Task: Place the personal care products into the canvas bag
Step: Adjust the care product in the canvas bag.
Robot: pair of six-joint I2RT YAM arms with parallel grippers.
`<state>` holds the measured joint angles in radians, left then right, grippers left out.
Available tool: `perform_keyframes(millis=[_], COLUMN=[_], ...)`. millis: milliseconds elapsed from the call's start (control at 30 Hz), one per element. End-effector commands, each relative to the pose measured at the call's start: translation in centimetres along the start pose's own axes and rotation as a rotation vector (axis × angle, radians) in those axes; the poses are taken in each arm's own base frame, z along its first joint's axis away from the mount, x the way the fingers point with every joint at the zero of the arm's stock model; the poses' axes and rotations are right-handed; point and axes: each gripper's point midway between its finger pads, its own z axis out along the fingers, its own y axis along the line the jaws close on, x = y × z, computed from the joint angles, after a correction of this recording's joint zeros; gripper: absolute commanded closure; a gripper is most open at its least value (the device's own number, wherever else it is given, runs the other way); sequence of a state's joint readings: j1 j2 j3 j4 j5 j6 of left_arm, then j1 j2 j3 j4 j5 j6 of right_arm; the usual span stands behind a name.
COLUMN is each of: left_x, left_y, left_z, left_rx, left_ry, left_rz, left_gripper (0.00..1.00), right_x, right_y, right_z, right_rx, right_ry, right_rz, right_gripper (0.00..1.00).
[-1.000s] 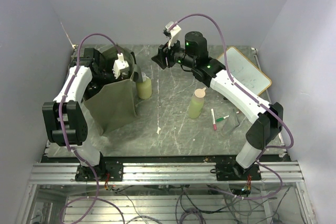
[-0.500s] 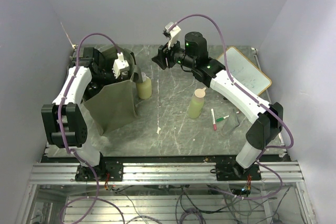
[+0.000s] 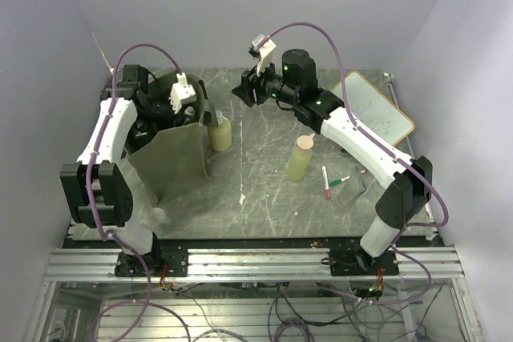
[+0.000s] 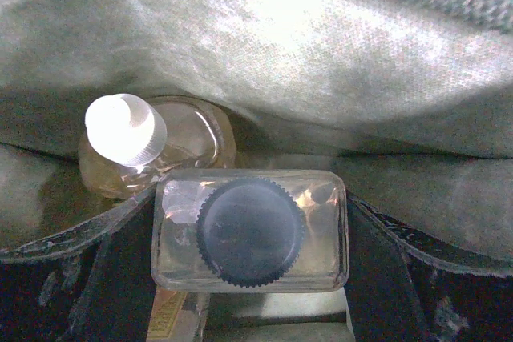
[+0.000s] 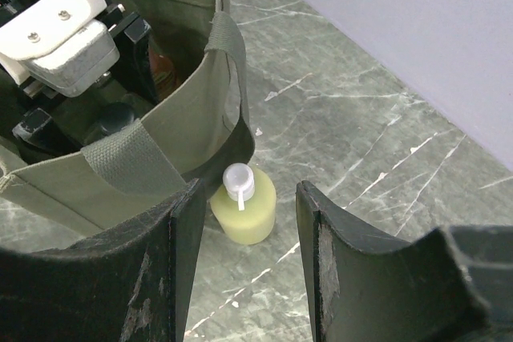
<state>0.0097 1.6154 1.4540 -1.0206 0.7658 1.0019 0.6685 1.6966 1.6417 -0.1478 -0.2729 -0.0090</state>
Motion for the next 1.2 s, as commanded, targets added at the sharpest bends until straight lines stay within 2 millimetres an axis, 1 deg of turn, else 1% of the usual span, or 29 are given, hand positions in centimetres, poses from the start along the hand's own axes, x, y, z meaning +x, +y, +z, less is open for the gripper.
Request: perform_keyframes(millis=[0, 100, 333, 500, 667, 733, 900, 1100, 1133, 1167], left_x=[-5.7, -6.3, -8.6, -10.2, -12.1, -13.1, -16.4, -19.6, -19.9, -20.2], left_y=[0.3, 0.4, 0.7, 1.1, 1.7, 1.9, 2.3, 2.6, 2.7, 2.8], left_z=[-2.6, -3.1, -4.7, -6.4, -8.5, -9.2, -11.3, -13.3, -13.5, -13.7], left_rx=[-0.059, -0.066, -0.097, -0.145, -0.222, -0.249, -0.317, -0.378, -0.390, -0.403], left_ry=[-0.136, -0.144, -0.172, -0.177, -0.195, -0.217, -0.321, -0.440, -0.453, -0.460], left_rz=[0.153, 0.160, 0.191, 0.232, 0.256, 0.258, 0.204, 0.131, 0.125, 0.126], left_gripper=[0.22, 0.22, 0.18, 0.17, 0.17, 0.17, 0.16, 0.16, 0.16, 0.16], right_x=[-1.3, -1.4, -1.6, -1.9, -1.7, -1.6, -1.3, -0.6, -0.5, -0.3], right_y=[0.0, 0.0, 0.1, 0.0, 0.0, 0.1, -0.2, -0.9, -1.0, -1.1], right_z=[-1.1, -1.1, -1.2, -1.5, -1.8, -1.8, -2.6, -4.3, -4.6, -4.8], right_rx=[0.005, 0.005, 0.003, 0.006, 0.007, 0.005, 0.012, 0.019, 0.020, 0.023], right_ry=[-0.030, -0.031, -0.034, -0.040, -0.037, -0.035, -0.028, -0.001, 0.005, 0.013], right_rz=[-0.010, -0.007, -0.007, -0.024, -0.035, -0.041, -0.054, -0.089, -0.098, -0.105], right_gripper=[0.51, 0.51, 0.51, 0.51, 0.51, 0.51, 0.51, 0.49, 0.49, 0.44])
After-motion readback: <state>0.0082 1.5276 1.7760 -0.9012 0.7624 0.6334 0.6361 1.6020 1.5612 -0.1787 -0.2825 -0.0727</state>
